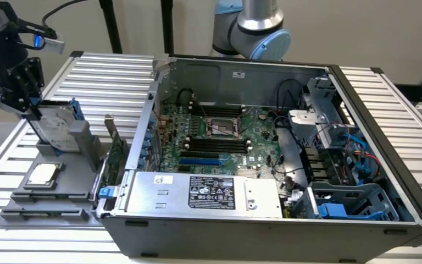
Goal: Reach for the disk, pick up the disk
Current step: 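Pick up the disk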
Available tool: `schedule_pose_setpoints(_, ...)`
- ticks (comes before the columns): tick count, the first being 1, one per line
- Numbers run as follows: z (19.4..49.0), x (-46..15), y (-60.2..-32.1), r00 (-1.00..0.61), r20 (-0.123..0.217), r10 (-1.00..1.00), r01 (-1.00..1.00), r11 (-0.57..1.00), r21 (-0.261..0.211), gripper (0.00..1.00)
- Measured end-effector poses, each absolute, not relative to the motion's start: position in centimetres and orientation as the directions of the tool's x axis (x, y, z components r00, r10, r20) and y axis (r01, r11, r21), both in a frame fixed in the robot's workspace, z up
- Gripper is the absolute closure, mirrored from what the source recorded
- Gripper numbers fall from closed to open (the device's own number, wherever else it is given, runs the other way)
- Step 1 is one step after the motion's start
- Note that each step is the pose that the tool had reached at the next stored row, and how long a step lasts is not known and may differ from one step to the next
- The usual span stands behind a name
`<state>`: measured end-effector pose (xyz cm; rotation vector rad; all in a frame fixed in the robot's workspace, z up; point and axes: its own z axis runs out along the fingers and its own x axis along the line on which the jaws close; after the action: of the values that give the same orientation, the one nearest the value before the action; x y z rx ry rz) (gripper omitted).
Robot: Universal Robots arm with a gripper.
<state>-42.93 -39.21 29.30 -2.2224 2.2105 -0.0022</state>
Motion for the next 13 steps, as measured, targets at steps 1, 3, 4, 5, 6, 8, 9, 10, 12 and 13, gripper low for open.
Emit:
schedule_pose_setpoints(1, 29.3, -42.93, -39.21, 0.005, -0.004, -1.0, -1.0, -0.005, -0.006, 0.67)
schedule_pose_setpoints(3, 29.3, -42.93, -39.22, 0.006, -0.004, -1.0, -1.0, -0.005, -0.006, 0.67)
schedule_pose_setpoints(4, 29.3, -42.93, -39.22, 0.006, -0.004, -1.0, -1.0, -0.006, -0.006, 0.67)
schedule_pose_setpoints(5, 29.3, -42.93, -39.21, 0.005, -0.004, -1.0, -1.0, -0.005, -0.006, 0.67)
schedule_pose_setpoints(6, 29.3, -42.93, -39.21, 0.005, -0.004, -1.0, -1.0, -0.005, -0.006, 0.67)
schedule_pose_setpoints(8, 29.3, -42.93, -39.21, 0.006, -0.004, -1.0, -1.0, -0.005, -0.006, 0.67)
schedule_pose_setpoints(9, 29.3, -42.93, -39.21, 0.006, -0.004, -1.0, -1.0, -0.005, -0.006, 0.67)
schedule_pose_setpoints(10, 29.3, -42.93, -39.22, 0.006, -0.004, -1.0, -1.0, -0.006, -0.006, 0.67)
schedule_pose_setpoints(12, 29.3, -42.92, -39.21, 0.005, -0.004, -1.0, -1.0, -0.005, -0.006, 0.67)
schedule_pose_setpoints(13, 29.3, -42.91, -39.21, 0.005, -0.004, -1.0, -1.0, -0.005, -0.006, 0.67)
